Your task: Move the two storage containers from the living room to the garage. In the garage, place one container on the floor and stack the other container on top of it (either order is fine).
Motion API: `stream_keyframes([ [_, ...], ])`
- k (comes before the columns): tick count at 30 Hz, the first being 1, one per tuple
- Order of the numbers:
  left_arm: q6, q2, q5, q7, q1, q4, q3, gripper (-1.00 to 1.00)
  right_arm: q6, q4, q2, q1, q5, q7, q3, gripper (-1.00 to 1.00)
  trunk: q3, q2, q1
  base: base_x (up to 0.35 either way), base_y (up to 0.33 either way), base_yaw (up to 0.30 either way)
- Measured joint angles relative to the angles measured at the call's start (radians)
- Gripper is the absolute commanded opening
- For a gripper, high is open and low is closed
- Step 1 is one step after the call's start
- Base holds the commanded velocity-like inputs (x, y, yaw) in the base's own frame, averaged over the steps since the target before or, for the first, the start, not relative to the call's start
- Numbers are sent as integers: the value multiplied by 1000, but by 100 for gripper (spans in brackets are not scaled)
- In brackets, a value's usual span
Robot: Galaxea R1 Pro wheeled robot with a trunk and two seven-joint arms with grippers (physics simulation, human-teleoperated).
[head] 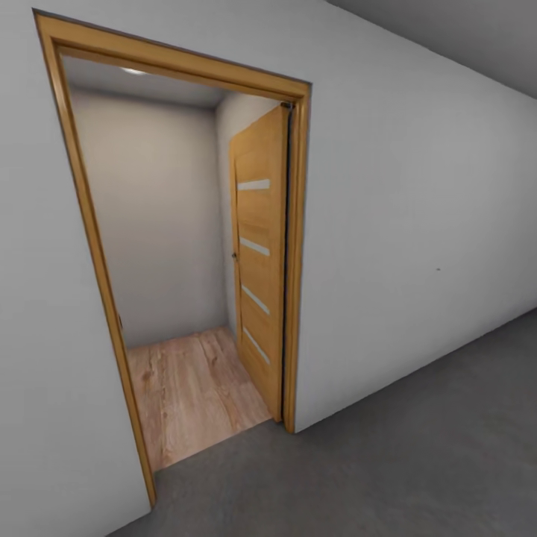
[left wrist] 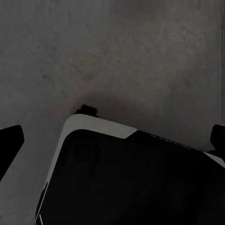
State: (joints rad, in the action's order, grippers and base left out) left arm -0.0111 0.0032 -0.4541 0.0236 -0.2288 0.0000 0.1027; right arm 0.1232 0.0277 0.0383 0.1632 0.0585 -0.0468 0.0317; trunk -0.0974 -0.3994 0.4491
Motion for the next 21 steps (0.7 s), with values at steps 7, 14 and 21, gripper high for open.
stream_keyframes([
  [7, 0, 0, 0, 0, 0, 0, -1, 100, 0, 0, 0, 0, -1, 0, 0, 100, 0, 0, 0, 316, -100, 0],
  [14, 0, 0, 0, 0, 0, 0, 0, 100, 1, 0, -1, 0, -2, 0, 0, 100, 0, 0, 0, 316, -100, 83],
  [21, 0, 0, 0, 0, 0, 0, 0, 100, 1, 0, 0, 0, -3, 0, 1, 100, 0, 0, 0, 316, -100, 259],
])
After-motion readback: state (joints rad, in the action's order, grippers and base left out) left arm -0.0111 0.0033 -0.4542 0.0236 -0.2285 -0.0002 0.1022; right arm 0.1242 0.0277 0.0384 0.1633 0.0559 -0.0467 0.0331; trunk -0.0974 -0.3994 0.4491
